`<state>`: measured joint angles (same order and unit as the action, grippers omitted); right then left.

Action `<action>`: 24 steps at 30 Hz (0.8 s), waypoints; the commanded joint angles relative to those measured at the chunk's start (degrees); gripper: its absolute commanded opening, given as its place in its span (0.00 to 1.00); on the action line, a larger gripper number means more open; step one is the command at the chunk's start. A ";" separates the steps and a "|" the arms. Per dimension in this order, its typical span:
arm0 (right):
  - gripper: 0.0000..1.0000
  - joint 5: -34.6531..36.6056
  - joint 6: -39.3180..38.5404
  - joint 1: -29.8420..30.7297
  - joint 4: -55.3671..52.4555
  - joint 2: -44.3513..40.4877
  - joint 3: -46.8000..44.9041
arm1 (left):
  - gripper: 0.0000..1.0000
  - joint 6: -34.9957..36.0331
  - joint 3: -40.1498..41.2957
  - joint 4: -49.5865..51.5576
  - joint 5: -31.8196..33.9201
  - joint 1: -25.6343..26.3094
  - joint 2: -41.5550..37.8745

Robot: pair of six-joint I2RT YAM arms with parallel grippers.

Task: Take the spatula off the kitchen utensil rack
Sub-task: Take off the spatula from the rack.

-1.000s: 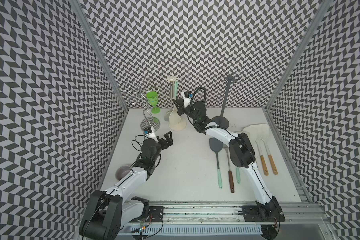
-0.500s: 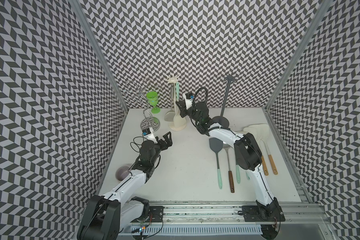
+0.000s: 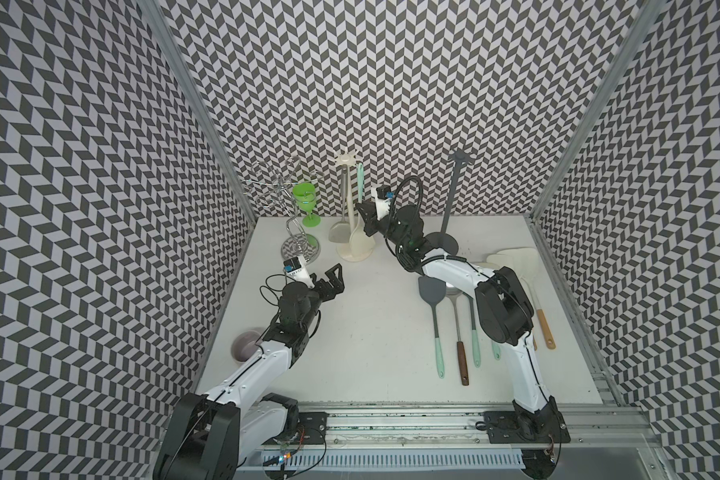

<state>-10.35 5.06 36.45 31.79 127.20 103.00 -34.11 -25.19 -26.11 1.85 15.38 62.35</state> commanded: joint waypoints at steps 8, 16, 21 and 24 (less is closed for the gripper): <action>0.00 0.63 -1.65 -0.39 1.38 -9.37 -4.71 | 1.00 0.79 1.05 -2.79 -1.48 -0.04 -1.99; 0.00 -2.20 -9.79 -0.76 -4.68 -21.40 -18.30 | 1.00 1.06 2.17 -5.59 -5.67 0.09 -4.59; 0.00 -3.84 -17.87 -0.76 -11.86 -29.49 -26.44 | 1.00 -0.26 1.80 -7.89 -11.50 0.44 -4.61; 0.00 -3.35 -21.46 -0.76 -15.54 -33.64 -30.85 | 1.00 -1.79 0.25 -8.01 -15.43 1.20 -4.38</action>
<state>-12.97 -9.96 35.81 19.22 97.69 75.00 -34.68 -23.42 -31.66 -7.92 15.79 58.37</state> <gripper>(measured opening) 0.109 0.996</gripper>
